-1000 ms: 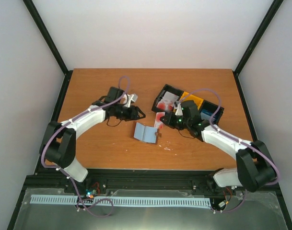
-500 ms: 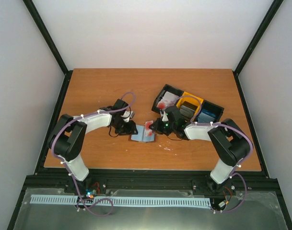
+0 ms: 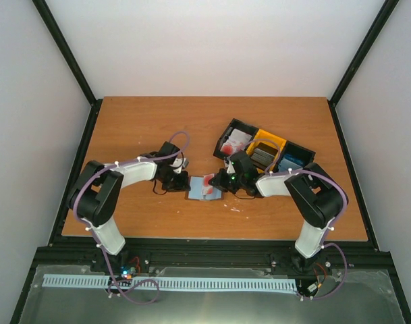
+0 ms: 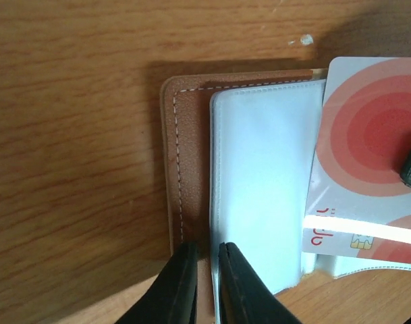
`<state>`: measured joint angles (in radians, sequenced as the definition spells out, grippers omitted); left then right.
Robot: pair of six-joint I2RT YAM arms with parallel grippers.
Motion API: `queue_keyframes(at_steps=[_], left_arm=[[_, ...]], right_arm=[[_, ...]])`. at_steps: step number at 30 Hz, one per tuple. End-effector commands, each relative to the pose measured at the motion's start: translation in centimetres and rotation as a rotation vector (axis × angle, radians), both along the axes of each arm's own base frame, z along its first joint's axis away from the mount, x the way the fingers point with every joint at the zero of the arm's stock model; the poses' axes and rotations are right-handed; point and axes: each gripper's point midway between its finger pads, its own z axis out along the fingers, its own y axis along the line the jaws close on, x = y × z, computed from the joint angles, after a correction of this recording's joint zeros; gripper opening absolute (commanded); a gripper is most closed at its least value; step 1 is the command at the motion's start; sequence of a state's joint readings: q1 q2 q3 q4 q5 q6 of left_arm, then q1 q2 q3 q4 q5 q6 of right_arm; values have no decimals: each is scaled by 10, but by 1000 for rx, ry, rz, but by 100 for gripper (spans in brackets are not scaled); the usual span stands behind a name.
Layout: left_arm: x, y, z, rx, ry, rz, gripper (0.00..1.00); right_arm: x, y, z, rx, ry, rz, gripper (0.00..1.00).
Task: Put the credit cards into the card holder
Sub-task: Insert the credit card into the card holder.
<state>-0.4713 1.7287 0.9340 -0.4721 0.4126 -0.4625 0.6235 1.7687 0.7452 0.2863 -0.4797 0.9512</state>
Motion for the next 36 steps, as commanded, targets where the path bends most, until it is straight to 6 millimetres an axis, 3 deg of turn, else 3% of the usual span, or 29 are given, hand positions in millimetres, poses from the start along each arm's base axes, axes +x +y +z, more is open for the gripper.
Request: queue_keyframes(at_steps=[1, 6, 15, 20, 24, 36], left_arm=[[-17, 10, -19, 38, 60, 15, 11], [-17, 10, -18, 33, 56, 23, 11], [-15, 11, -20, 45, 51, 32, 10], [-14, 9, -19, 36, 51, 33, 10], [-15, 8, -19, 30, 55, 32, 10], [-14, 6, -19, 16, 57, 28, 8]], right_arm=[[-4, -4, -6, -40, -6, -4, 3], [-14, -3, -9, -36, -2, 42, 3], [-17, -25, -9, -172, 1, 24, 3], [-16, -10, -20, -124, 35, 70, 3], [-13, 7, -14, -27, 29, 95, 3], [-16, 19, -14, 21, 40, 135, 3]])
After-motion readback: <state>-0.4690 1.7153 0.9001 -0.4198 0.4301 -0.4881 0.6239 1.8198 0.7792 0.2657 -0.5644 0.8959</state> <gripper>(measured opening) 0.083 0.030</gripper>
